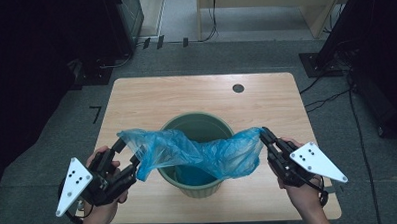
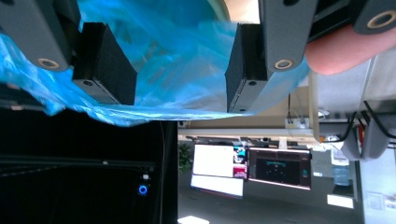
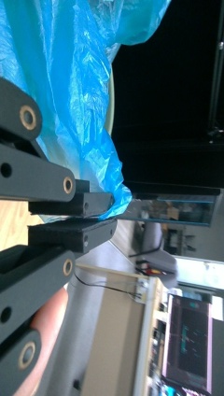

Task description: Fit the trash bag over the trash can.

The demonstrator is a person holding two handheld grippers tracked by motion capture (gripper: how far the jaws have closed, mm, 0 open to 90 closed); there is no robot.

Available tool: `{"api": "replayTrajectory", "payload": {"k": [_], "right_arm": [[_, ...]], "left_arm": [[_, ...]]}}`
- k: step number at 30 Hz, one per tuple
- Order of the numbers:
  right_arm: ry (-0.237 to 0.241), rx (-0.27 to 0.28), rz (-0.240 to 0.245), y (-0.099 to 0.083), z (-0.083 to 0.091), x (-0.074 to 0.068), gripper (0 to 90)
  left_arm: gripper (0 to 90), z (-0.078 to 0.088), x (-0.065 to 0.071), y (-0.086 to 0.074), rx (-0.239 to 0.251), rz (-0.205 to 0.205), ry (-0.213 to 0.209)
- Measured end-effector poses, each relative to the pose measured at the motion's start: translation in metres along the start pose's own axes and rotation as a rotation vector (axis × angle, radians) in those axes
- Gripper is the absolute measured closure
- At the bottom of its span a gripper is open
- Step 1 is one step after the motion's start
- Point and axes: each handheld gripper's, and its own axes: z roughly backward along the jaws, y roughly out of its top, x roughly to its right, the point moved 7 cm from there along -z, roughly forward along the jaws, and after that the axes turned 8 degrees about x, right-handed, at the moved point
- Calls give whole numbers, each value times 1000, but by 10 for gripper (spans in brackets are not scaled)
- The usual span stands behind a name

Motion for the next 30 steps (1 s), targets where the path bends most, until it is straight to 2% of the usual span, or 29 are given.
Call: {"api": "replayTrajectory", "payload": {"k": [5, 7, 8, 11, 13, 15, 17, 19, 21, 23, 27, 30], "right_arm": [[6, -51, -13, -10, -9, 5, 849], [6, -70, -16, -16, -14, 7, 865], [1, -82, -15, -19, -16, 8, 874], [-2, -130, -24, -32, -26, 13, 883], [-3, -166, -26, -43, -34, 16, 884], [-1, -198, -24, -54, -40, 17, 884], [0, -225, -16, -65, -44, 17, 881], [2, -227, -32, -71, -45, 18, 854], [7, -206, -49, -73, -43, 21, 770], [20, -159, -72, -69, -38, 23, 703], [31, -80, -87, -55, -22, 29, 654], [39, -30, -79, -42, -6, 31, 625]], "left_arm": [[391, -25, -24, -12, -26, 22, 87], [375, -36, -35, -21, -50, 56, 104], [372, -42, -40, -26, -67, 88, 103], [379, -57, -54, -42, -105, 234, 89], [389, -65, -65, -53, -123, 311, 104], [395, -70, -74, -65, -147, 357, 118], [402, -73, -80, -77, -169, 370, 136], [413, -73, -83, -86, -180, 384, 146], [461, -70, -84, -90, -173, 387, 146], [546, -64, -81, -89, -160, 367, 133], [668, -55, -75, -82, -148, 318, 113], [753, -50, -71, -77, -157, 275, 126]]}}
